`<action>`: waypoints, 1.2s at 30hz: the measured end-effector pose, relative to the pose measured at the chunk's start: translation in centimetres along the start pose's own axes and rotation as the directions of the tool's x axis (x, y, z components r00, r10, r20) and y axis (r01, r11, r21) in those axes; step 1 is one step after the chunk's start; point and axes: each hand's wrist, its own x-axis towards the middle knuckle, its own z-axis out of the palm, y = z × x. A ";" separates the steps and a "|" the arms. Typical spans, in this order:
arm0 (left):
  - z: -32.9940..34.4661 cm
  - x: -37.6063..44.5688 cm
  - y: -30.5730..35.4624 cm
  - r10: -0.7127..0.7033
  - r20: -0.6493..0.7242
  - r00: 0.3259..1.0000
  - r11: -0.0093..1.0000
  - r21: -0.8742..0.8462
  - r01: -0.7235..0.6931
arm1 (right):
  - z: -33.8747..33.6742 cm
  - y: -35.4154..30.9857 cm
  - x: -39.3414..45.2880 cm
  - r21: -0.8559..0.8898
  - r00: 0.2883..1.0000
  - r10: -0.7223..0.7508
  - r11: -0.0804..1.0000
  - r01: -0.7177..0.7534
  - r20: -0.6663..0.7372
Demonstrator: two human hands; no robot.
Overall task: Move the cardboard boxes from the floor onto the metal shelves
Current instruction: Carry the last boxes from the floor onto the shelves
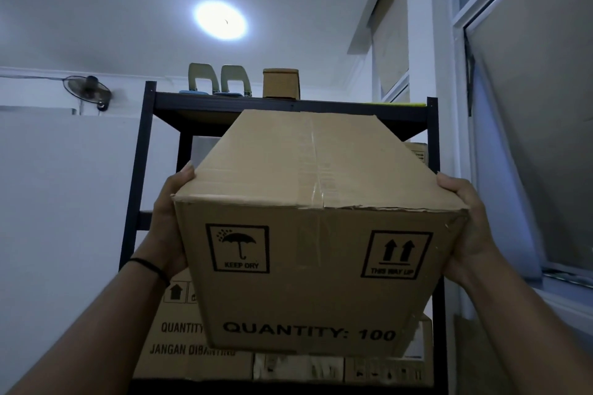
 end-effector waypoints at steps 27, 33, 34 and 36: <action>2.2 -0.1 -0.5 0.382 -0.137 0.914 0.804 0.537 -0.255 | -0.2 5.1 -3.2 -0.602 0.945 -0.229 0.797 0.043 -0.235; 2.2 0.3 -0.4 0.391 -0.149 0.908 0.805 0.533 -0.259 | 0.1 7.7 -3.6 -0.648 0.881 -0.317 0.762 0.016 -0.351; 1.7 0.2 -0.5 0.375 -0.117 0.919 0.799 0.543 -0.257 | 0.2 7.5 -3.3 -0.656 0.878 -0.332 0.754 0.027 -0.346; 0.5 -0.2 -1.4 0.312 -0.074 0.947 0.797 0.563 -0.219 | 0.3 7.1 -2.6 -0.672 0.875 -0.346 0.740 0.033 -0.338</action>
